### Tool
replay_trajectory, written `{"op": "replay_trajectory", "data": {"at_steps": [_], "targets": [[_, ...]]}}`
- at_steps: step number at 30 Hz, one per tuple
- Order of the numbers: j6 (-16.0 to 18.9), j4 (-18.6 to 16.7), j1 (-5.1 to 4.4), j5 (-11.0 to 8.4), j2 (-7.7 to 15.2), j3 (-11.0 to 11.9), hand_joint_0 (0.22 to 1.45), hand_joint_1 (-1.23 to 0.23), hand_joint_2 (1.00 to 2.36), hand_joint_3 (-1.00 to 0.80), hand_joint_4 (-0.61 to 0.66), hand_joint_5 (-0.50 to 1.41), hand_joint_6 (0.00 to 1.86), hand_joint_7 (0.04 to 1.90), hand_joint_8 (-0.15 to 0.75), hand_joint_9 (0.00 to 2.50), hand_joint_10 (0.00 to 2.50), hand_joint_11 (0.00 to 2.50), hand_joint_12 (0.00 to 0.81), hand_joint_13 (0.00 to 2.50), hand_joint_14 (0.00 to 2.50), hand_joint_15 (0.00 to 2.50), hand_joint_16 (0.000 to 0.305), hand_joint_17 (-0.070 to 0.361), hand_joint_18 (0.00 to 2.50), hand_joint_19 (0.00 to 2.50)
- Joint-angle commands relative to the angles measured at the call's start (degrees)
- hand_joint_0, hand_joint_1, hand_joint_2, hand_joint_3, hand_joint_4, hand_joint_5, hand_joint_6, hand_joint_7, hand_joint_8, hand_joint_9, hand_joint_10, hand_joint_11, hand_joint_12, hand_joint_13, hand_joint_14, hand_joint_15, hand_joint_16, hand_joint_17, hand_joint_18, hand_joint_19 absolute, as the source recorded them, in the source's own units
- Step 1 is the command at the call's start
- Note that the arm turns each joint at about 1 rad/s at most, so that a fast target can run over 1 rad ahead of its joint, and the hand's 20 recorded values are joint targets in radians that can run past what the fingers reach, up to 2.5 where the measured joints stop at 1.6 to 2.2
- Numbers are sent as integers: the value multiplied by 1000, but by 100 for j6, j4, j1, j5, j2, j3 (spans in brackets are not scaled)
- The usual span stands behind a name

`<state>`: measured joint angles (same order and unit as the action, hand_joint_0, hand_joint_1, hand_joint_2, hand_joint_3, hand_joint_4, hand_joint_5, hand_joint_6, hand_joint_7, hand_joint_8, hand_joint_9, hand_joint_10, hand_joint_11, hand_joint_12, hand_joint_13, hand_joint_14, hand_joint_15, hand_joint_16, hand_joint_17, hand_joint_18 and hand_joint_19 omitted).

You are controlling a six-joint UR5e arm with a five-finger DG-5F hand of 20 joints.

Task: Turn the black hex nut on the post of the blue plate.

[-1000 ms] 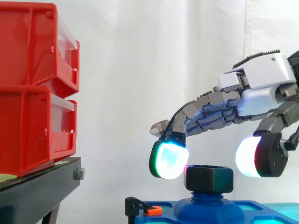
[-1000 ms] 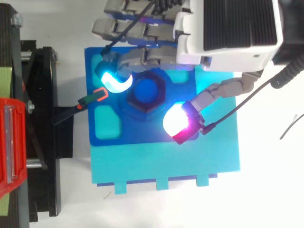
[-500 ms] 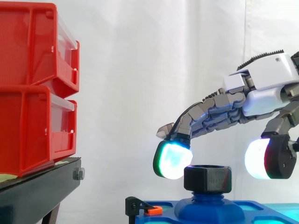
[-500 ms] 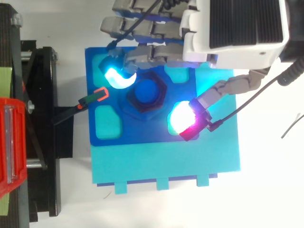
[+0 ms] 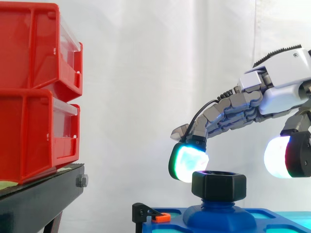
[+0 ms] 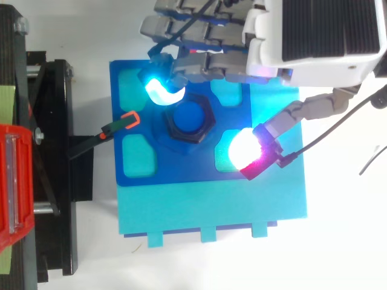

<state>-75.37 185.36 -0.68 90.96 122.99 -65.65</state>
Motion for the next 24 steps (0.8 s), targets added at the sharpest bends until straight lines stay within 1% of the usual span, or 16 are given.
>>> {"op": "replay_trajectory", "data": {"at_steps": [1,8,16,18,24], "targets": [[-13,27,-11,0,-30,0,390,-655,1000,-500,135,-300,502,730,161,0,0,0,339,0,0,0,51,115,0,0],[-39,106,-11,-8,-91,0,391,-655,1000,-500,136,-300,502,735,160,0,0,0,339,0,0,0,51,115,0,0],[-110,343,7,-8,-153,0,394,-652,1000,-500,135,-300,502,734,159,0,0,0,338,0,0,0,51,115,0,0],[-180,440,7,-17,-197,0,394,-652,1000,-500,135,-300,502,731,159,0,0,0,338,0,0,0,51,115,0,0],[-215,458,7,-26,-205,-9,394,-653,1000,-500,136,-300,502,730,161,0,0,0,337,0,0,0,51,114,0,0]]}}
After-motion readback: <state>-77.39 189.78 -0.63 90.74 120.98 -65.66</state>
